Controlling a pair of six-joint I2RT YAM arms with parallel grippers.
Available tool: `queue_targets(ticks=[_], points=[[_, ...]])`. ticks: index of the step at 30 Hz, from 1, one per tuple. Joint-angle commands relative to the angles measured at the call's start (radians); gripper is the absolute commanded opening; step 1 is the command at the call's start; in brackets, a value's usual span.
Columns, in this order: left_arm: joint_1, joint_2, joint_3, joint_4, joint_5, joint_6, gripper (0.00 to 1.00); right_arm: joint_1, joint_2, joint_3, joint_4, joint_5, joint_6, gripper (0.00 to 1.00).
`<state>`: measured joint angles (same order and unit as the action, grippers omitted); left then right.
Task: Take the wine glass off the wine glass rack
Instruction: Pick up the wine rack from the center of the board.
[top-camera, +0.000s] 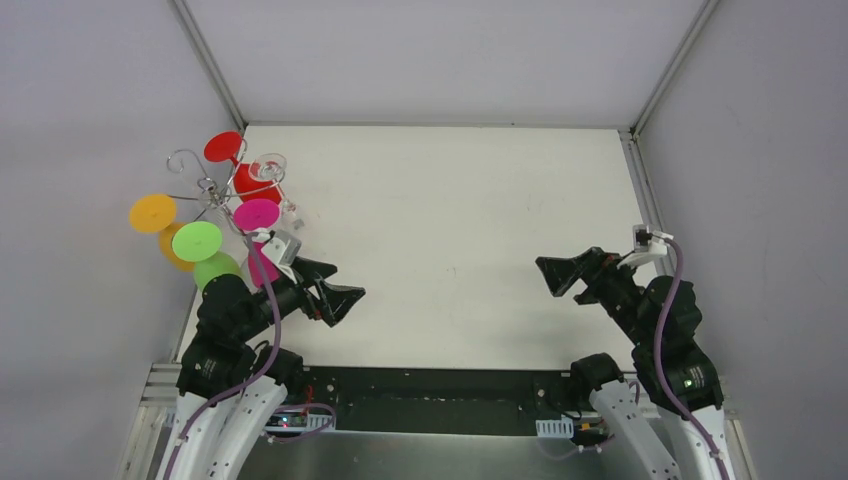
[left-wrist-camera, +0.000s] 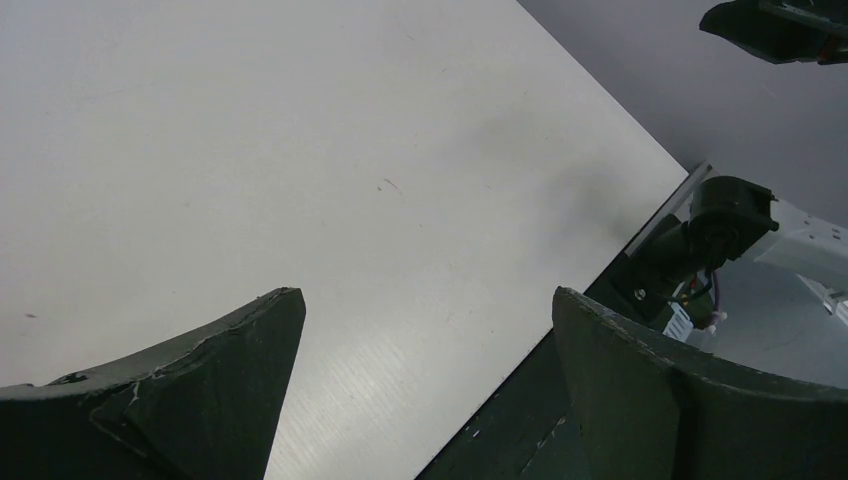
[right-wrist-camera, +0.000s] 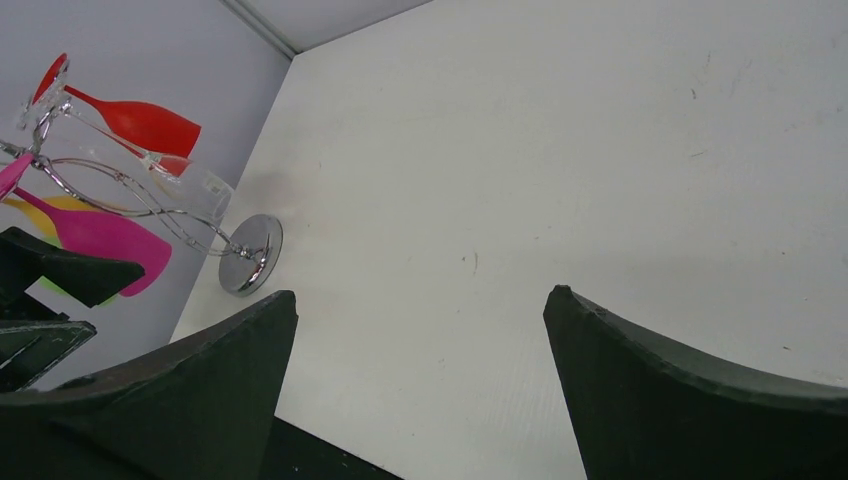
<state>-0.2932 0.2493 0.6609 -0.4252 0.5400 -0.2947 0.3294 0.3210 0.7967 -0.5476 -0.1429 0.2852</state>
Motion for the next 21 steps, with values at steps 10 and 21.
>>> queue_targets(ticks=[10,21], points=[[0.005,0.024,0.009,0.022,0.035,0.009,0.99,0.006,-0.014,0.015,-0.015,0.169,0.077,0.99],[0.005,0.181,0.121,0.0,0.169,-0.05,0.99,0.006,-0.007,0.031,-0.072,0.11,-0.02,0.99]])
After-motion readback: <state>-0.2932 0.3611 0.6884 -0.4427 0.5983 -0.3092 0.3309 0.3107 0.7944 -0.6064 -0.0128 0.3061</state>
